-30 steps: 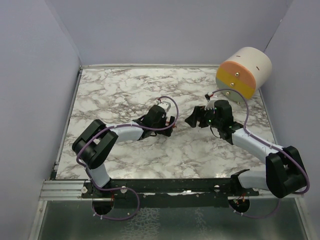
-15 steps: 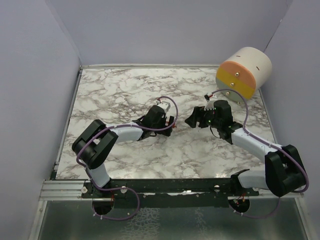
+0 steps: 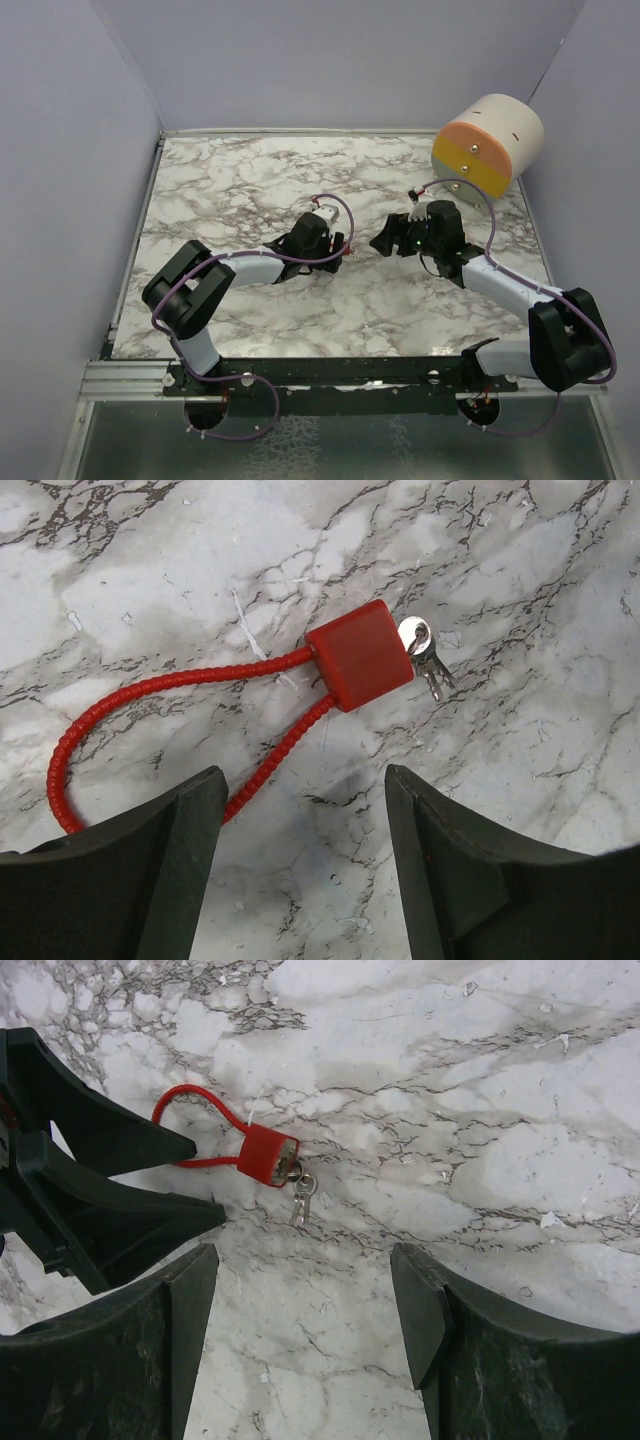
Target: Unlock with the key
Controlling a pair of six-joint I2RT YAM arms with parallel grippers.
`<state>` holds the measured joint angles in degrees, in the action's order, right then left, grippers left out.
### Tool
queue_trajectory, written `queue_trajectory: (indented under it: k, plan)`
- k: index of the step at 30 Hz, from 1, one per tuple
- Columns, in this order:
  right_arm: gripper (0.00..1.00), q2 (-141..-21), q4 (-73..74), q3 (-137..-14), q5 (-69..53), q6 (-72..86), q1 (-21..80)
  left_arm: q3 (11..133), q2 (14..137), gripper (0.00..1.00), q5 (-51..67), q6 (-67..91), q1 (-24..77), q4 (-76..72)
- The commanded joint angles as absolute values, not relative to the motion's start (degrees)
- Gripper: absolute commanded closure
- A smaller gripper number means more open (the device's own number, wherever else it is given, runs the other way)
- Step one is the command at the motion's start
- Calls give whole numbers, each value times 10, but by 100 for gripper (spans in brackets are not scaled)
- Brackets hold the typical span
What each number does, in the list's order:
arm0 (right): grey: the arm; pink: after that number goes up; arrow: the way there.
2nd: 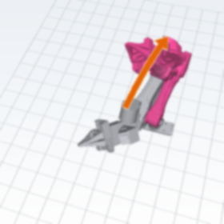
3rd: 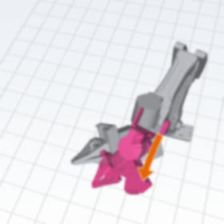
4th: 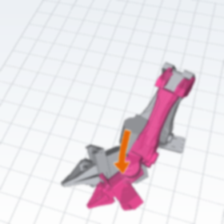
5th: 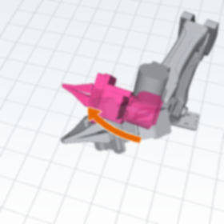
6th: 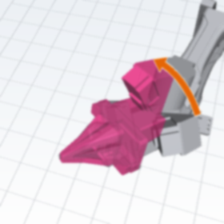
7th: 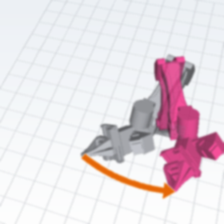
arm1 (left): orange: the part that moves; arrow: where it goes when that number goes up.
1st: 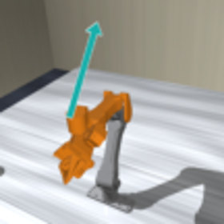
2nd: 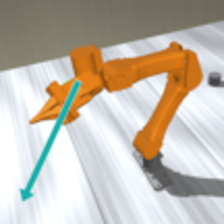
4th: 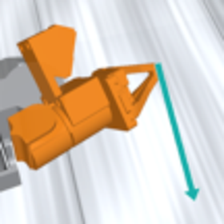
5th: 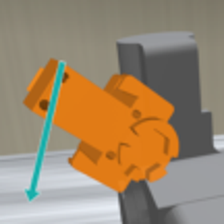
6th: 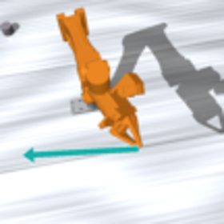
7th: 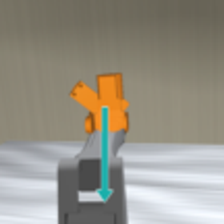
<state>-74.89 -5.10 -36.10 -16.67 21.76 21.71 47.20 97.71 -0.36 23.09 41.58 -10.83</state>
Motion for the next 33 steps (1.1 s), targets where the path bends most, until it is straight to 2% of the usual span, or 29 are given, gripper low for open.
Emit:
queue_trajectory:
  k: [1,8,11,13,17,21,28,33]
  plan:
    - [29,-751,-49,-360,-151,210,221,458,975,35,24,242,417,-79]
    - [29,-754,-49,-360,-151,210,220,456,962,43,21,242,417,-77]
    - [29,-755,-49,-360,-152,211,220,456,959,43,19,242,417,-77]
    - [29,-755,-49,-360,-152,209,220,456,958,40,16,242,417,-77]
    - [29,-758,-57,-358,-151,210,221,456,953,27,8,242,417,-73]
    - [29,-763,-45,-365,-151,208,221,453,949,20,5,242,417,-80]
    - [29,-757,-40,-363,-143,207,220,455,939,18,1,240,417,-80]
    - [29,-753,-47,-360,-138,209,220,473,905,14,2,173,417,-61]
